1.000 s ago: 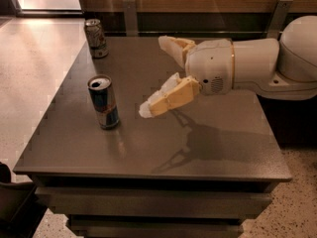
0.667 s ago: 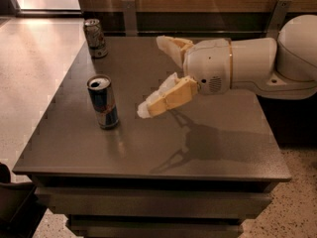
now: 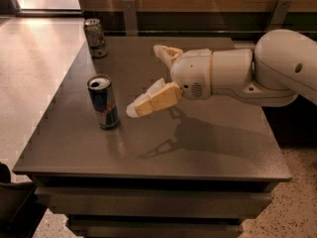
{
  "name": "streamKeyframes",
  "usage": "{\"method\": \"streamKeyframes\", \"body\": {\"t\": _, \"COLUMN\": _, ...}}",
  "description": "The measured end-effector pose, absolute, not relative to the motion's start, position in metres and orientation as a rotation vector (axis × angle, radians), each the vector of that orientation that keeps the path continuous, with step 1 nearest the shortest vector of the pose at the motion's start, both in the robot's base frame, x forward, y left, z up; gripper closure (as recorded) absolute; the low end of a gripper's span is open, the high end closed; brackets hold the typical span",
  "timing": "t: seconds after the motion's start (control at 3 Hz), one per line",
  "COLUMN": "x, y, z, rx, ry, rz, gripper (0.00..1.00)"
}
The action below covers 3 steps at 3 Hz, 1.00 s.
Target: Move redbull can near 7up can
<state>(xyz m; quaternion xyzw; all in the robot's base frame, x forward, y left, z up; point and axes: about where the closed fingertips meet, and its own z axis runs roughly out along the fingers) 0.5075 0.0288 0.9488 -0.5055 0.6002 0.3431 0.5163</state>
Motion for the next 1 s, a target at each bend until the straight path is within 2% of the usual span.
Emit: {"method": "streamKeyframes", "body": {"t": 1.0, "x": 0.532, "y": 0.070, "z": 0.899, "rx": -1.169, "ry": 1.407, "rz": 0.862, "gripper": 0.00}}
